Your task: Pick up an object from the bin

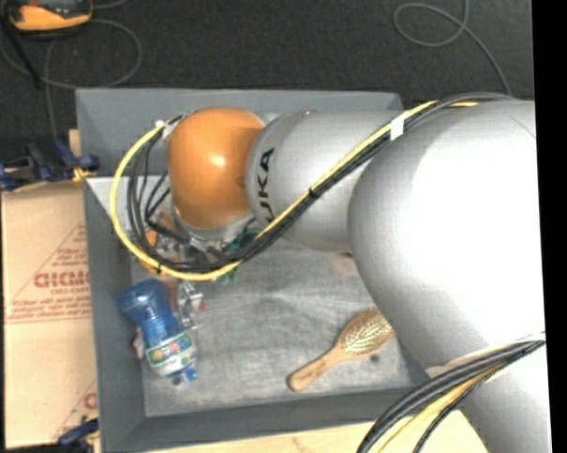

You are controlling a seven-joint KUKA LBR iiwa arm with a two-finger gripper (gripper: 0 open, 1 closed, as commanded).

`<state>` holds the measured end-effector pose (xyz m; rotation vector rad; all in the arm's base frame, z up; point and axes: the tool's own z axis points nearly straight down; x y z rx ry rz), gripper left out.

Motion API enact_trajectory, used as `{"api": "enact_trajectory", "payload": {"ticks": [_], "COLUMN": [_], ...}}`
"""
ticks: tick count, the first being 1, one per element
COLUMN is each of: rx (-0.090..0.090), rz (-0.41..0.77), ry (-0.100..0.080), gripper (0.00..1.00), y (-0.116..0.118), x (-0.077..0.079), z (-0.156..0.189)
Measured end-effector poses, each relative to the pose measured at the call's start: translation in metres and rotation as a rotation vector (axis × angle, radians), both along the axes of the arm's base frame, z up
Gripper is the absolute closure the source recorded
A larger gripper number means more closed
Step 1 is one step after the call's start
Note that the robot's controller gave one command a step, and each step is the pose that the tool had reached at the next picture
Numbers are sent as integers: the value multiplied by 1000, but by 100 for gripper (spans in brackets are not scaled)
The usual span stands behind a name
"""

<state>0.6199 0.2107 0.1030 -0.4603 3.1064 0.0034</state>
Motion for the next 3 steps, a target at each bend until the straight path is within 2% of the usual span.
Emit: {"api": "enact_trajectory", "payload": {"ticks": [1,2,3], "rx": [0,-3,-1], "rz": [0,184,453], "ry": [0,-5,-2], "gripper": [0,0,100], "y": [0,4,28], "x": [0,-8,-60], "z": [0,-9,-25]}}
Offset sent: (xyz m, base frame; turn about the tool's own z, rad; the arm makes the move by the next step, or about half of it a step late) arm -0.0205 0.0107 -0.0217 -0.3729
